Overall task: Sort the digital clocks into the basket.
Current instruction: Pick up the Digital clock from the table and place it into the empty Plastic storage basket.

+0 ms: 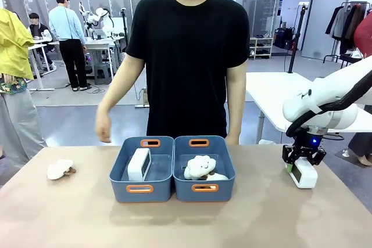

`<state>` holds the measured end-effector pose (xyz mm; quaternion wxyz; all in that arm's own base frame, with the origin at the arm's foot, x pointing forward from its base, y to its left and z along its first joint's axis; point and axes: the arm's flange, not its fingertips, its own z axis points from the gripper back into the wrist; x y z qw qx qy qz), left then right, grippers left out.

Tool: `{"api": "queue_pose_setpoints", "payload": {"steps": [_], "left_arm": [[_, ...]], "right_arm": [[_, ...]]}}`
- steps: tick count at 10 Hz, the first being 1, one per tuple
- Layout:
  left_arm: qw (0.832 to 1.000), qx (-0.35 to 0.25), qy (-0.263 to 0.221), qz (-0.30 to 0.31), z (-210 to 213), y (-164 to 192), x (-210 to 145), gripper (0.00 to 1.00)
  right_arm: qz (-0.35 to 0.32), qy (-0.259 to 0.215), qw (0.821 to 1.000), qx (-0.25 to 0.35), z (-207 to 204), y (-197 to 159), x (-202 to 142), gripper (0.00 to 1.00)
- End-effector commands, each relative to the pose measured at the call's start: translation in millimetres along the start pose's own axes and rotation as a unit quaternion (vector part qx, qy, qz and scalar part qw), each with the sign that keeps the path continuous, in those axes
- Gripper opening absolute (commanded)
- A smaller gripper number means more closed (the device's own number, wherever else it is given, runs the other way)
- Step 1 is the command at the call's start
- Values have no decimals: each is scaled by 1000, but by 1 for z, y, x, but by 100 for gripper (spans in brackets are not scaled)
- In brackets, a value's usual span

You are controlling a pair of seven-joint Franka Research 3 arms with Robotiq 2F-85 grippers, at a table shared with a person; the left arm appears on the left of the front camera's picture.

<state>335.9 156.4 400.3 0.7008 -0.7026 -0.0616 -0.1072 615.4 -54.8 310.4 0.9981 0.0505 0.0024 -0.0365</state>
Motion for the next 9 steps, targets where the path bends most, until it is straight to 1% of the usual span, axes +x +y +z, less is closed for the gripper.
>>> {"api": "queue_pose_setpoints", "payload": {"steps": [1, 3, 4, 6, 7, 8, 9], "left_arm": [[1000, 10, 1, 7, 2, -2, 5, 100], [1000, 10, 1, 7, 2, -2, 5, 100], [1000, 10, 1, 7, 2, -2, 5, 100], [1000, 10, 1, 7, 2, -2, 5, 100], [1000, 10, 1, 7, 2, -2, 5, 100], [1000, 10, 1, 7, 2, -2, 5, 100], [1000, 10, 1, 7, 2, -2, 5, 100]], "right_arm": [[-22, 11, 1000, -8, 3, 5, -2, 34], [-19, 15, 1000, 6, 12, 7, -7, 14], [-13, 4, 1000, 14, 24, 6, -12, 6], [48, -8, 995, 87, 65, 3, -39, 6], [100, -5, 985, 138, 80, 6, -54, 6], [154, 3, 974, 164, 91, 21, -63, 6], [226, 14, 960, 168, 100, 59, -68, 6]]}}
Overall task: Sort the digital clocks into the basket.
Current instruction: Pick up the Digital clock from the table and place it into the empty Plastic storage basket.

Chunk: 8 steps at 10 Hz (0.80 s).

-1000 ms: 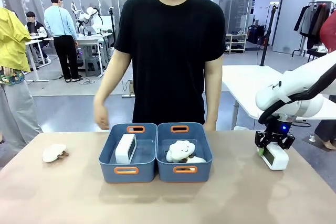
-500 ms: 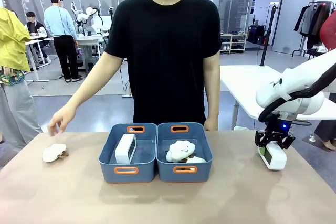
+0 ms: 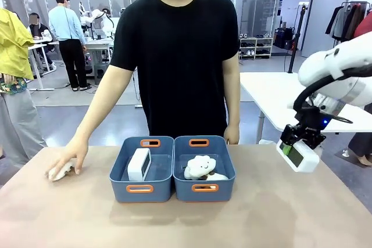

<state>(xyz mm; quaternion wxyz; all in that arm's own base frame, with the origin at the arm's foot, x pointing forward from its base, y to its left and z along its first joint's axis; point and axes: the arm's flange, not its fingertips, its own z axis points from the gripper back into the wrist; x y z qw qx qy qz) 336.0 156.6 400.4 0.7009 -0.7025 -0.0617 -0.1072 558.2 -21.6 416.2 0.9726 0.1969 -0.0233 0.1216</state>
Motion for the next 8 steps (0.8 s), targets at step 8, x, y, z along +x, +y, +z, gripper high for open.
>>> {"api": "queue_pose_setpoints", "payload": {"steps": [8], "left_arm": [[1000, 10, 1, 7, 1, -2, 5, 100]], "right_arm": [[348, 77, 926, 124, -27, 141, 59, 6]]}}
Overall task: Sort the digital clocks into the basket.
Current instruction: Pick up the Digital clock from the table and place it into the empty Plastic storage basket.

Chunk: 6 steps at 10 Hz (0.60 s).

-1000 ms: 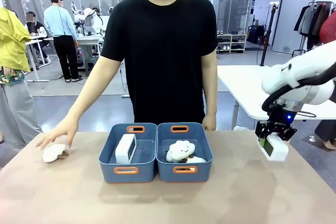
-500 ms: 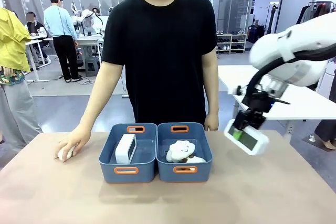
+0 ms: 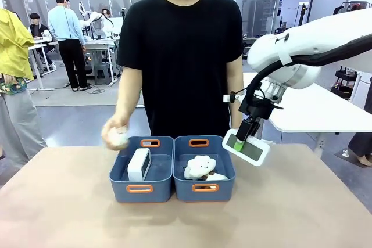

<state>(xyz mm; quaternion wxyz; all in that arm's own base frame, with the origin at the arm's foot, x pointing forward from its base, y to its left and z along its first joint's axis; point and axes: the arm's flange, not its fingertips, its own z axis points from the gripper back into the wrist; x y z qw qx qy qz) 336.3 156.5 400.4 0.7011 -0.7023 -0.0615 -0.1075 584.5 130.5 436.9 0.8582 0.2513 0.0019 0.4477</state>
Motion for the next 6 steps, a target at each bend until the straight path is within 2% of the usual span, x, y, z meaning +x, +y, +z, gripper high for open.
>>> {"api": "queue_pose_setpoints", "payload": {"steps": [1, 2, 3, 4, 5, 6], "left_arm": [[1000, 9, 0, 7, 1, -2, 4, 100], [1000, 9, 0, 7, 1, -2, 4, 100], [1000, 9, 0, 7, 1, -2, 4, 100], [1000, 9, 0, 7, 1, -2, 4, 100], [1000, 9, 0, 7, 1, -2, 4, 100], [1000, 9, 0, 7, 1, -2, 4, 100]], "right_arm": [[14, -24, 1000, -9, 23, 19, -14, 6], [13, -77, 997, -11, 54, 30, -69, 6], [4, -142, 990, 13, 83, 30, -156, 6], [2, -225, 972, 65, 100, 25, -245, 6], [4, -262, 961, 85, 106, 30, -315, 6], [16, -305, 948, 86, 112, 30, -355, 6]]}}
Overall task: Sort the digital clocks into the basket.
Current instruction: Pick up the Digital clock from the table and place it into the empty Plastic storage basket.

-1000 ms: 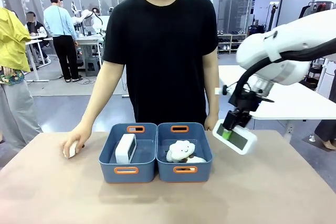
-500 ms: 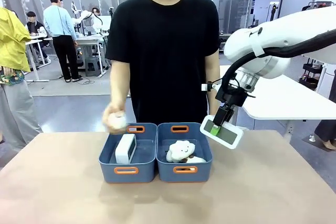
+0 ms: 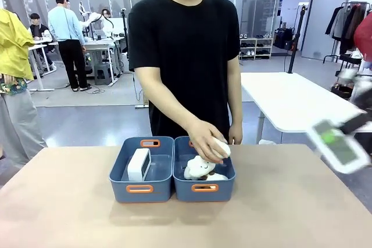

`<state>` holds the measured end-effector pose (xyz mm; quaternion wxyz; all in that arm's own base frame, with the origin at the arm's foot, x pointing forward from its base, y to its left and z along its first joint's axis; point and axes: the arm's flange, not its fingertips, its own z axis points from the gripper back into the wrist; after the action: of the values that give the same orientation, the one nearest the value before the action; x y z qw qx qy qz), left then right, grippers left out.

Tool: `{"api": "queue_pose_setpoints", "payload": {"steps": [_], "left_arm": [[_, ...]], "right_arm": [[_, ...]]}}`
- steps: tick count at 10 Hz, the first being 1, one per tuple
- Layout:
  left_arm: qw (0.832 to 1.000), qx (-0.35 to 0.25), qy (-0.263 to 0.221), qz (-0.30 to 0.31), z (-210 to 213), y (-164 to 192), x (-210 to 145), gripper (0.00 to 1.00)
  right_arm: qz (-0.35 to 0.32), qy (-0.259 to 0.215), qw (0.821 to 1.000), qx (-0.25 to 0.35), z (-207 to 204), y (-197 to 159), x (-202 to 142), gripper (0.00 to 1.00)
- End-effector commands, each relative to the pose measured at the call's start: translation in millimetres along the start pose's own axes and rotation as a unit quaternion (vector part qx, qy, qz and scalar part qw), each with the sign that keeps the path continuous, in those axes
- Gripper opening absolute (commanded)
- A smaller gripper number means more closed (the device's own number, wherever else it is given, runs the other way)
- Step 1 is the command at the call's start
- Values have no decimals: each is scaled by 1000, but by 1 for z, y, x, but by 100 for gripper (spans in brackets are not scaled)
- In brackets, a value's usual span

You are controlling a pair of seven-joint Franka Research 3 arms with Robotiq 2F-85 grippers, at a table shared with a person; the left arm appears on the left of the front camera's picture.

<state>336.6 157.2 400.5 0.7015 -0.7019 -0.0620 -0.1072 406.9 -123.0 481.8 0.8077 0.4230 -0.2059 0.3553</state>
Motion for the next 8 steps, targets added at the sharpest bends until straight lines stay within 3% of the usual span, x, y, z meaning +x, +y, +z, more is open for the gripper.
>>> {"api": "queue_pose_setpoints", "payload": {"steps": [1, 2, 4, 7, 8], "left_arm": [[1000, 9, 1, 7, 1, -2, 4, 100], [1000, 9, 1, 7, 1, -2, 4, 100], [1000, 9, 1, 7, 1, -2, 4, 100], [1000, 9, 1, 7, 1, -2, 4, 100], [1000, 9, 1, 7, 1, -2, 4, 100]], "right_arm": [[28, -65, 997, 15, 57, -5, -76, 6], [44, -92, 995, -3, 70, -6, -100, 6], [30, -102, 994, 10, 72, -1, -121, 6], [8, -80, 997, 12, 65, -11, -100, 6], [2, -38, 999, -2, 53, -6, -73, 6]]}}
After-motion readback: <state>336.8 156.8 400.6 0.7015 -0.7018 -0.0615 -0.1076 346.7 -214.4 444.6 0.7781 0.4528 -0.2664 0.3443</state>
